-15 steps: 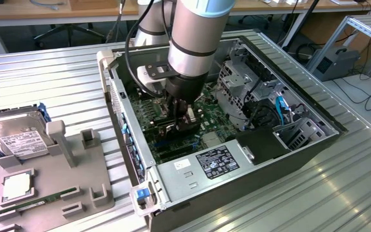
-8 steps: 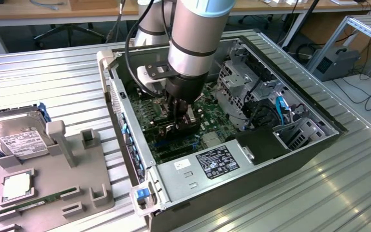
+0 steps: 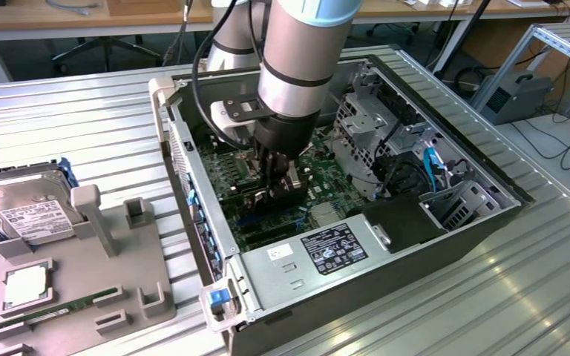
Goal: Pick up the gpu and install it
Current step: 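Insert the gpu into the slot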
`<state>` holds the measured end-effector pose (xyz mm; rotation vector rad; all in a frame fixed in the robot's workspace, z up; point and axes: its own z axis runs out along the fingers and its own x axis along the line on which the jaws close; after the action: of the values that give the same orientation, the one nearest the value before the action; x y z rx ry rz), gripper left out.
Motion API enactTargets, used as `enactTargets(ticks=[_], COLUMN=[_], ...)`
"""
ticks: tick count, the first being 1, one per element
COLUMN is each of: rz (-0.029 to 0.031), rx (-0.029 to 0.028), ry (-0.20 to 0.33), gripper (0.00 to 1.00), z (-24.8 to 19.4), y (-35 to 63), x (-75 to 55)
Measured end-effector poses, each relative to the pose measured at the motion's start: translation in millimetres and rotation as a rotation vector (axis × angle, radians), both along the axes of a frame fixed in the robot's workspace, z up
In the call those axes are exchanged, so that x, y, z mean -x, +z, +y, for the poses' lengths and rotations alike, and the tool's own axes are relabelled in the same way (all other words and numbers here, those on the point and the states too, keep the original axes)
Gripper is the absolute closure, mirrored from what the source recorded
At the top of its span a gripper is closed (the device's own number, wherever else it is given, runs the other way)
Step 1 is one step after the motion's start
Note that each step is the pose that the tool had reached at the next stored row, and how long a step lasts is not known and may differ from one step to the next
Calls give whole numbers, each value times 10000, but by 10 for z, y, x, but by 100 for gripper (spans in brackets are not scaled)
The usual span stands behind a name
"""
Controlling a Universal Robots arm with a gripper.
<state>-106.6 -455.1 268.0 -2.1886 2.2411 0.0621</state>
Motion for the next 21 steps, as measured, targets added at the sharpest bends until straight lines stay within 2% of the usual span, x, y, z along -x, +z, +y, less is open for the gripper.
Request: enactTargets(ticks=[6,14,21], rz=[0,-1,0], rx=[0,-1,-6], ry=[-1,-1,0], gripper=[69,69,69], z=[-5,-6,-25], y=[-59,-61,-60], x=[0,0,0])
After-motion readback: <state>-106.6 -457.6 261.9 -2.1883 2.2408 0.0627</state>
